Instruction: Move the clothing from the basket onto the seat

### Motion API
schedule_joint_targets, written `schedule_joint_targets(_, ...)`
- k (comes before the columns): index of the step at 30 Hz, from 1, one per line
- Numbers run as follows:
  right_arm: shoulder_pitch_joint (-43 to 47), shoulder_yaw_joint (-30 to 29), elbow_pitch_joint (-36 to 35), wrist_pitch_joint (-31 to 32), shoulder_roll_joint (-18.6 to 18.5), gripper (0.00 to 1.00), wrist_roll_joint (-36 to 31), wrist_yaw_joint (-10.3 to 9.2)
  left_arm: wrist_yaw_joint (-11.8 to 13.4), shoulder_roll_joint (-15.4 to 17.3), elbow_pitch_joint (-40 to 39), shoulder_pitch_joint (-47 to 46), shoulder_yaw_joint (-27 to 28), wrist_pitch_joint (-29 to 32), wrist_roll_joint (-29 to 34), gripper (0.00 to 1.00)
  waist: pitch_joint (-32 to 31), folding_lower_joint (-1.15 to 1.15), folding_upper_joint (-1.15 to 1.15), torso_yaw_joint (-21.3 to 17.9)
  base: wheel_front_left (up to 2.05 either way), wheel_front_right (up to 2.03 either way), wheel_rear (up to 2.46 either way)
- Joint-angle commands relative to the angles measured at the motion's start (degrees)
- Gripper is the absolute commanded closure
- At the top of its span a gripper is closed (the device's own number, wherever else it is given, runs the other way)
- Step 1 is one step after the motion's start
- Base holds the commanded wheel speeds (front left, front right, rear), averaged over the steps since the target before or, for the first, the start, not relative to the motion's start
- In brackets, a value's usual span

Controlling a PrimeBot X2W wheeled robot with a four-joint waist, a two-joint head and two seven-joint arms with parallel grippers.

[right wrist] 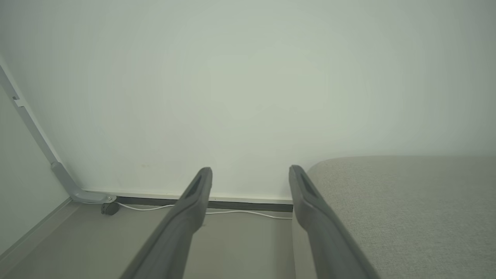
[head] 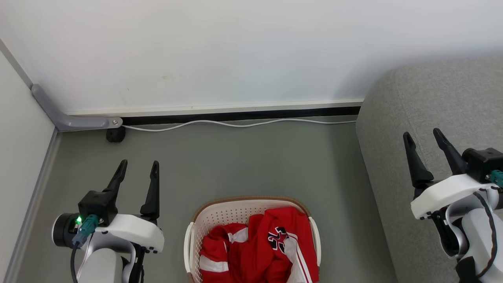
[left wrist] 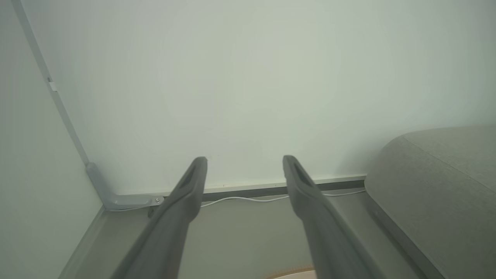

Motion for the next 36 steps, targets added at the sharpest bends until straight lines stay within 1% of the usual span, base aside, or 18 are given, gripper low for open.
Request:
schedule_joint_targets(1, -1.6, 0.2, -1.0, -0.9, -0.8, 0.0, -1.0, 0.24, 0.5, 0.9, -1.2, -2.8, 2.0, -0.8, 0.8, 0.0, -0.1, 0.0, 0.0, 0.0, 0.0, 0.0, 0.0)
schedule_joint_targets(6, -1.2, -1.3, -1.3, -0.9, -0.1, 0.0, -1.4, 0.24, 0.5, 0.9, -0.9, -2.6, 2.0, -0.8, 0.5, 0.0, -0.1, 0.0, 0.0, 0.0, 0.0, 0.0, 0.0)
schedule_joint_targets(14, -0.9, -1.8, -1.7, -0.9, 0.3, 0.0, -1.7, 0.24, 0.4, 0.9, -0.7, -2.3, 1.7, -0.8, 0.0, 0.0, 0.0, 0.0, 0.0, -0.1, 0.0, 0.0, 0.0)
schedule_joint_targets(21, -1.2, -2.5, -4.6, -0.9, 0.3, 0.0, -1.6, 0.24, 0.7, 0.9, -0.8, -2.4, 0.7, -0.8, -1.5, 0.0, 1.9, 0.0, 0.0, -0.5, 0.0, 0.0, 0.0)
schedule_joint_targets(27, -2.4, -3.3, -7.7, -0.9, -0.3, 0.0, -1.4, 0.24, 1.7, 0.9, -0.7, -3.5, -1.5, -0.8, -3.7, 0.0, 6.1, 0.0, 0.0, -0.7, 0.0, 0.0, 0.0)
schedule_joint_targets(36, -6.2, -4.2, -13.6, -0.9, -1.5, 0.0, -0.1, 0.24, 4.8, 0.9, -1.1, -6.2, -6.5, -0.8, -6.9, 0.0, 15.8, 0.0, 0.0, -1.6, 0.0, 0.0, 0.0)
